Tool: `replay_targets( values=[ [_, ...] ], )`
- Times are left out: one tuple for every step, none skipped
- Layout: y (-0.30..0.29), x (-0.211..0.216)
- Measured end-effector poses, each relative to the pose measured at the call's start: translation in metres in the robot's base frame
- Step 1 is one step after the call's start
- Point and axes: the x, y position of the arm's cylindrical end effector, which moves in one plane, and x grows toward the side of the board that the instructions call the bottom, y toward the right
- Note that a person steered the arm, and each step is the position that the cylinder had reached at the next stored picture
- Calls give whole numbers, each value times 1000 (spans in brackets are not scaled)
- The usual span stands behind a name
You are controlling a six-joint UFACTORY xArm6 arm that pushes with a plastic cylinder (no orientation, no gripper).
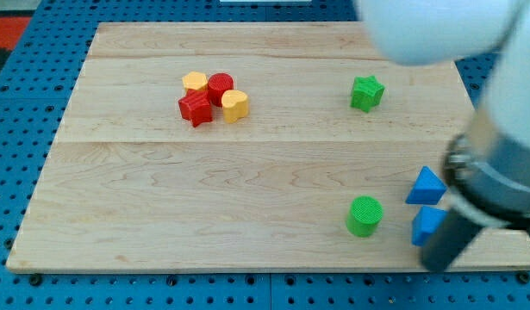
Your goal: Push blue triangle slightly left
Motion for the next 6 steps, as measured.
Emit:
replay_targets(
  values=[
    [15,-7],
    [-37,-8],
    [32,-7],
    [99,-23],
    [89,-63],
    [29,-81]
  ],
)
